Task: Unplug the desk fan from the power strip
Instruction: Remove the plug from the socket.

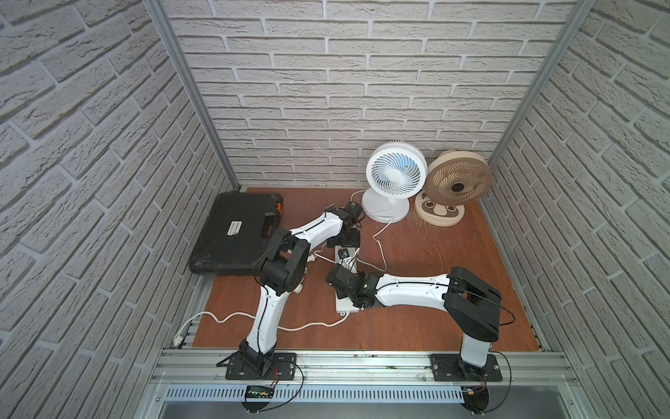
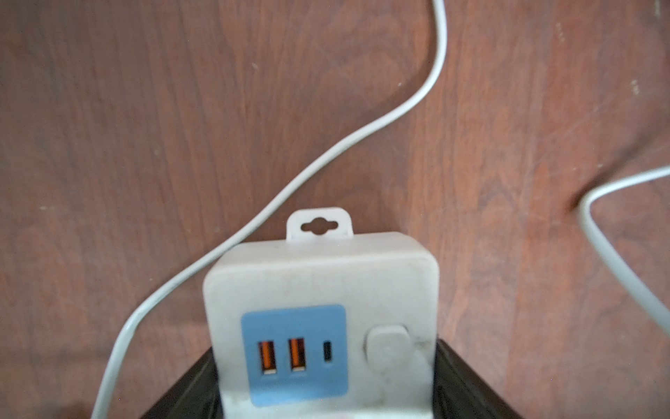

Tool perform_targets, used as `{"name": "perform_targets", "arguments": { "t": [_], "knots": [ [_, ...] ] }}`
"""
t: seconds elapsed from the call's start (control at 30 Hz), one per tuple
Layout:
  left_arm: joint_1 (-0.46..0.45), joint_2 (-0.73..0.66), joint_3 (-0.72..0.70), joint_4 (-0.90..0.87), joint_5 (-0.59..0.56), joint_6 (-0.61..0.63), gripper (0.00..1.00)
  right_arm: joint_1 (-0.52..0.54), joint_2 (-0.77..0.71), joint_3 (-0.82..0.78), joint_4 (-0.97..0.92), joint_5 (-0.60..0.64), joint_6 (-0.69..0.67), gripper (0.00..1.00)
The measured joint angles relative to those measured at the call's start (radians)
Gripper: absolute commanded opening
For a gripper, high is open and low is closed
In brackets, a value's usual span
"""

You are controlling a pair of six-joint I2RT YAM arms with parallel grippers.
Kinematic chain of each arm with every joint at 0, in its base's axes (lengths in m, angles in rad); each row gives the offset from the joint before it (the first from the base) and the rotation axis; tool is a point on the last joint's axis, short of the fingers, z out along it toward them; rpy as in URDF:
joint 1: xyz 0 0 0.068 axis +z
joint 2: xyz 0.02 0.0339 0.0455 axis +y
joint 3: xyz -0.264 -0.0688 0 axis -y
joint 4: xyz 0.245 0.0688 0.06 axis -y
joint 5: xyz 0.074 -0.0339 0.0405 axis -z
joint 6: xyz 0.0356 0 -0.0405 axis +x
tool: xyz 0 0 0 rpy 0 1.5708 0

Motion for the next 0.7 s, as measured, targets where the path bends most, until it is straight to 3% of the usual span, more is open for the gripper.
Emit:
{"name": "perform_targets", "arguments": {
  "t": [0.47, 0.7],
  "knots": [
    [0.000, 0.000, 0.000, -0.001, 0.000, 0.000, 0.00, 0.003, -0.003, -0.014, 0.019, 0.010, 0.002, 0.03],
    [0.000, 0.000, 0.000, 0.000, -0.001, 0.000, 0.00, -0.035, -0.056, -0.098, 0.114, -0.061, 0.056, 0.03]
  ]
}}
